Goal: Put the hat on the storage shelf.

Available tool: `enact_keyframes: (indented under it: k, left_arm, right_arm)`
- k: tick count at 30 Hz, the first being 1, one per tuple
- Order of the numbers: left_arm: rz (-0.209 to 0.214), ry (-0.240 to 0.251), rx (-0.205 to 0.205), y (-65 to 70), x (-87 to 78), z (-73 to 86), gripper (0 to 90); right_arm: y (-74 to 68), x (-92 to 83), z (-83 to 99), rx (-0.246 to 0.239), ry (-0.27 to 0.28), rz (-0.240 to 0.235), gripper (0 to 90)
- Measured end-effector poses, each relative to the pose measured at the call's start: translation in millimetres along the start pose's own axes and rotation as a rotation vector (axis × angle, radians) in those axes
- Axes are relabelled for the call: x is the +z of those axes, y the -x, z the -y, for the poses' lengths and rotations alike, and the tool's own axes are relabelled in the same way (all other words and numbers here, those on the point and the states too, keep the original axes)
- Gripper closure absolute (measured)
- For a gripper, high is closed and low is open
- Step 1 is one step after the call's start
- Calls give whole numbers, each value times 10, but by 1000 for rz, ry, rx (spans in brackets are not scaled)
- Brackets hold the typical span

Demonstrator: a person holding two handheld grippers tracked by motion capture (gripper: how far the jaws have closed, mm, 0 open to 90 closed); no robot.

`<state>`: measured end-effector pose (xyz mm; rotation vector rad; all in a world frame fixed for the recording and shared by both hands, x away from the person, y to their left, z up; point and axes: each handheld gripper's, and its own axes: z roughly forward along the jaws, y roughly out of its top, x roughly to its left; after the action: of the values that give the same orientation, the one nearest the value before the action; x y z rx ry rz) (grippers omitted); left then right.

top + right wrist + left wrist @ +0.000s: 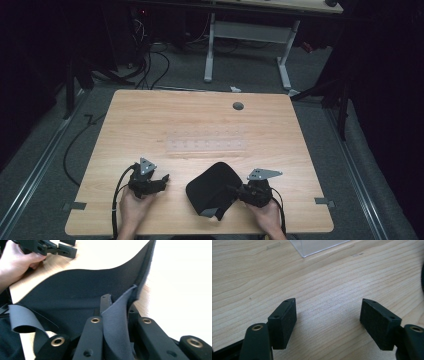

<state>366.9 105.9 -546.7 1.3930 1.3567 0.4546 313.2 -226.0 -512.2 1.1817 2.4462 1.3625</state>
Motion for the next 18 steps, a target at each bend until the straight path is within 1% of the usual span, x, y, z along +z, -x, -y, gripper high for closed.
enact_keyframes:
  k: [5,9,15,18]
  left_arm:
    - [0,2,0,0,2,0,299]
    - [1,1,0,1,2,0,301]
    - [6,0,2,1,3,0,301]
    - [17,-13,7,11,12,2,271]
  right_arm:
    - [-45,-24,-51,-11,18,-14,839]
    - [-78,-32,-98,-22,25,-12,841]
    - [-82,-47,-130,-14,31,-12,843]
    - [-80,-72,-153,-10,39,-11,843]
